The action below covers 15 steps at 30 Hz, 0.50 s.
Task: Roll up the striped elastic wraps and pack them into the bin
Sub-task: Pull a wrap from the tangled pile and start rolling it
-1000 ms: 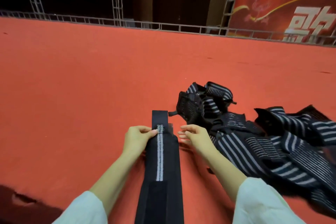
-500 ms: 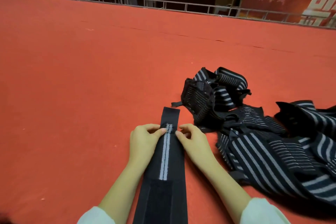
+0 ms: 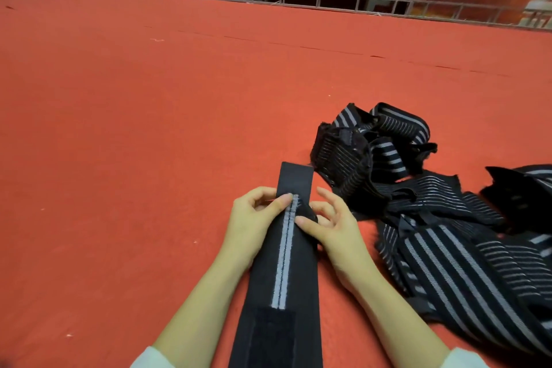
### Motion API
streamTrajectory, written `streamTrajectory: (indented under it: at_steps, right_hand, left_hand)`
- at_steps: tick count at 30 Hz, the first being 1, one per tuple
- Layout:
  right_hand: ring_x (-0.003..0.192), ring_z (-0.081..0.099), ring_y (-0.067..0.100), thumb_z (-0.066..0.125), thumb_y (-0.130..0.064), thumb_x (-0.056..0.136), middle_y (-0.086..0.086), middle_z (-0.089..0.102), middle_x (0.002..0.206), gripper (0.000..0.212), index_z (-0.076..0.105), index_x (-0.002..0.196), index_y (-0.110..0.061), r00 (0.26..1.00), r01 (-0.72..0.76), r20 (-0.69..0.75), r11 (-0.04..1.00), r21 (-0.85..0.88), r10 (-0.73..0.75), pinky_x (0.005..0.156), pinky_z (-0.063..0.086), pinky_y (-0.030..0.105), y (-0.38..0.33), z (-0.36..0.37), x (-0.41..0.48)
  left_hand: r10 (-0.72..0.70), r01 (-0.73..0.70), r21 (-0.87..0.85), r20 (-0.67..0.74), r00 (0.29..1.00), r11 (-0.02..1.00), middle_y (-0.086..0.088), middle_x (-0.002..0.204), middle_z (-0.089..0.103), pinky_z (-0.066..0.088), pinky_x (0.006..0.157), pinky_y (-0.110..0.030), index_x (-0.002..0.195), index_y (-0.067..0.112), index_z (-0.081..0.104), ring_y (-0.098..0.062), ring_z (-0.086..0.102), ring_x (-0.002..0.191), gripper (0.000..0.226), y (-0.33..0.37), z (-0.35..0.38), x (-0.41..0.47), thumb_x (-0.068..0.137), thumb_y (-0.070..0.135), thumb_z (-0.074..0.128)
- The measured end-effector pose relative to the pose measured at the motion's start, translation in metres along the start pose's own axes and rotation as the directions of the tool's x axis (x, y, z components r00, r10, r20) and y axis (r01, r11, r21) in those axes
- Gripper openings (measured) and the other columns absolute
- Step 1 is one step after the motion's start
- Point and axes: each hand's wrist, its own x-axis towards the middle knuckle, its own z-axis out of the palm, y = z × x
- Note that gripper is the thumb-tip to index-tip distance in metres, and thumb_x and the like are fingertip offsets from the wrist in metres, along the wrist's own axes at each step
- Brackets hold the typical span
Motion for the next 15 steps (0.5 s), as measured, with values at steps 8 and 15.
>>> streamTrajectory:
  at_steps: [8,15]
  right_hand:
    - [0.090,0.069,0.007,0.065,-0.005,0.087,0.000,0.075,0.097,0.017,0.073,0.100,-0.012,0.991,0.125,0.067,0.985,-0.115,-0.118,0.072,0.050,0.014,-0.0017,-0.0029,-0.0002]
    - [0.070,0.060,0.004,0.073,-0.019,0.084,-0.007,0.070,0.077,0.009,0.073,0.092,-0.019,0.989,0.144,0.044,0.975,-0.171,-0.139,0.061,0.044,0.014,0.0024,0.0003,0.0046]
  left_hand:
    - [-0.111,0.125,-0.201,0.081,0.991,0.972,-0.010,0.098,0.072,0.052,0.085,-0.038,0.121,0.015,0.054,-0.022,0.068,0.090,0.044,-0.0043,0.0016,0.0048,0.081,0.009,0.073]
    - [-0.035,0.038,-0.072,0.040,0.999,0.997,-0.019,0.081,0.072,0.052,0.077,-0.046,0.075,0.006,0.072,-0.025,0.065,0.075,0.015,-0.0009,-0.0055,0.0051,0.084,0.018,0.071]
